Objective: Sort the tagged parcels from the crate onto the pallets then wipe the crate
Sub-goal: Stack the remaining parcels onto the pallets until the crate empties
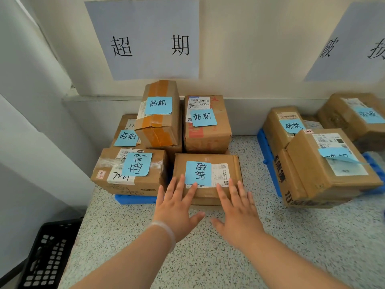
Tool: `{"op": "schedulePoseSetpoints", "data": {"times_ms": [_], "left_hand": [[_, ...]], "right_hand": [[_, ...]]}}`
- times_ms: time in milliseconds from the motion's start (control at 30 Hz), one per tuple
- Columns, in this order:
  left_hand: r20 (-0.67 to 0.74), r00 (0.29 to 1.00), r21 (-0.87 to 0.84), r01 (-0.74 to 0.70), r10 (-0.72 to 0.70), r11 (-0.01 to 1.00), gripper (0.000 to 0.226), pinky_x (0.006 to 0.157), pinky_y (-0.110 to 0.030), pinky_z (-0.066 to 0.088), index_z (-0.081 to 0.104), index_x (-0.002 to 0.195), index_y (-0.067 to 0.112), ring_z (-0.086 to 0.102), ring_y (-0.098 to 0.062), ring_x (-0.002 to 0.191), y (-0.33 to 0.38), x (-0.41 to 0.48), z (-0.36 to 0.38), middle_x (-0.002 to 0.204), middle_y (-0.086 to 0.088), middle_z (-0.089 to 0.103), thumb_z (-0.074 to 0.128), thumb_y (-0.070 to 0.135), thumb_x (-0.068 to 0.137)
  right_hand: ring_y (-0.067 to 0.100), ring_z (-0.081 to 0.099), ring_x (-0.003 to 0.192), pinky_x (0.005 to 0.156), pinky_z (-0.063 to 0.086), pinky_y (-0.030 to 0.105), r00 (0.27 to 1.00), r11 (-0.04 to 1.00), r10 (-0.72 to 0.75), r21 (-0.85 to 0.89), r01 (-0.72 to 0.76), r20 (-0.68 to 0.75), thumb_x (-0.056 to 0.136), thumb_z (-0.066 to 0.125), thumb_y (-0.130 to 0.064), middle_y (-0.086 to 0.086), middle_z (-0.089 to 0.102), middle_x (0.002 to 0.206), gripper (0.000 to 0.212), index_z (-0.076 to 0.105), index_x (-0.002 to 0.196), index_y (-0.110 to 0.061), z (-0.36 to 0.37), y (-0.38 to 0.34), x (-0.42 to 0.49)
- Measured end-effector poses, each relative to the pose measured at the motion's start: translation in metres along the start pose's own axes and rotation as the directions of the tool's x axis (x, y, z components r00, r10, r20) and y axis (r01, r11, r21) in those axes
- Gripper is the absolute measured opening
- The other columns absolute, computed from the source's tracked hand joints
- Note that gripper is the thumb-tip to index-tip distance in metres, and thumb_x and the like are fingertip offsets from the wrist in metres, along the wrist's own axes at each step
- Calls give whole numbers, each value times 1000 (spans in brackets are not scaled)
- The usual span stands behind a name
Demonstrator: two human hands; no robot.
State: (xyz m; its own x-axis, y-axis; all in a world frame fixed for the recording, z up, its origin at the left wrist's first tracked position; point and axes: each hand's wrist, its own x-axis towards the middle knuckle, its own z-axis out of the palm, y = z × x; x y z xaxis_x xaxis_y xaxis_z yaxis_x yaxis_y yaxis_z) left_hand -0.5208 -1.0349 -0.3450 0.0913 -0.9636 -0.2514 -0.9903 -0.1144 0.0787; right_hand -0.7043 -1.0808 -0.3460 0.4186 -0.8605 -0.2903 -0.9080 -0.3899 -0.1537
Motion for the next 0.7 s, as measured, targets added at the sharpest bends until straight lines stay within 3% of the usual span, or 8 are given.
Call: {"op": "schedulePoseSetpoints", "data": {"times_ms": [200, 400, 600, 700], "left_hand": [[22, 1000, 19, -4, 3, 1000, 81, 120, -51, -13, -21, 152, 35, -31, -23, 146, -1, 3, -3, 157, -1, -36, 16, 74, 92], [-16, 999, -8, -31, 31, 999, 78, 120, -51, -12, -19, 152, 38, -26, -21, 148, 0, 1, 0, 160, 1, -31, 17, 73, 93], [-41, 993, -16, -111, 110, 994, 79, 120, -51, -12, -21, 151, 41, -23, -22, 149, 13, -7, -8, 161, 2, -28, 23, 72, 93], [-79, 980, 6, -183, 182, 983, 82, 119, -52, -11, -20, 151, 41, -21, -24, 150, 35, -14, -13, 162, 1, -25, 22, 75, 89]], "right_hand": [[23, -47, 133, 109, -28, 45, 999, 999, 4, -32, -3, 45, 90, 37, -70, 2, -50, 146, 92, -34, 143, -43, -5, -4, 9], [20, -38, 140, 115, -22, 46, 999, 1000, 3, 4, -3, -48, 90, 39, -70, -1, -41, 153, 92, -27, 146, -41, -7, -6, -6], [16, -40, 139, 116, -21, 40, 996, 998, 39, 46, -35, -86, 89, 41, -70, -5, -46, 150, 94, -29, 145, -43, -6, 2, -41], [14, -41, 138, 111, -26, 37, 992, 998, 57, 41, -52, -115, 77, 27, -77, -6, -45, 150, 94, -28, 145, -43, -3, 12, -65]]}}
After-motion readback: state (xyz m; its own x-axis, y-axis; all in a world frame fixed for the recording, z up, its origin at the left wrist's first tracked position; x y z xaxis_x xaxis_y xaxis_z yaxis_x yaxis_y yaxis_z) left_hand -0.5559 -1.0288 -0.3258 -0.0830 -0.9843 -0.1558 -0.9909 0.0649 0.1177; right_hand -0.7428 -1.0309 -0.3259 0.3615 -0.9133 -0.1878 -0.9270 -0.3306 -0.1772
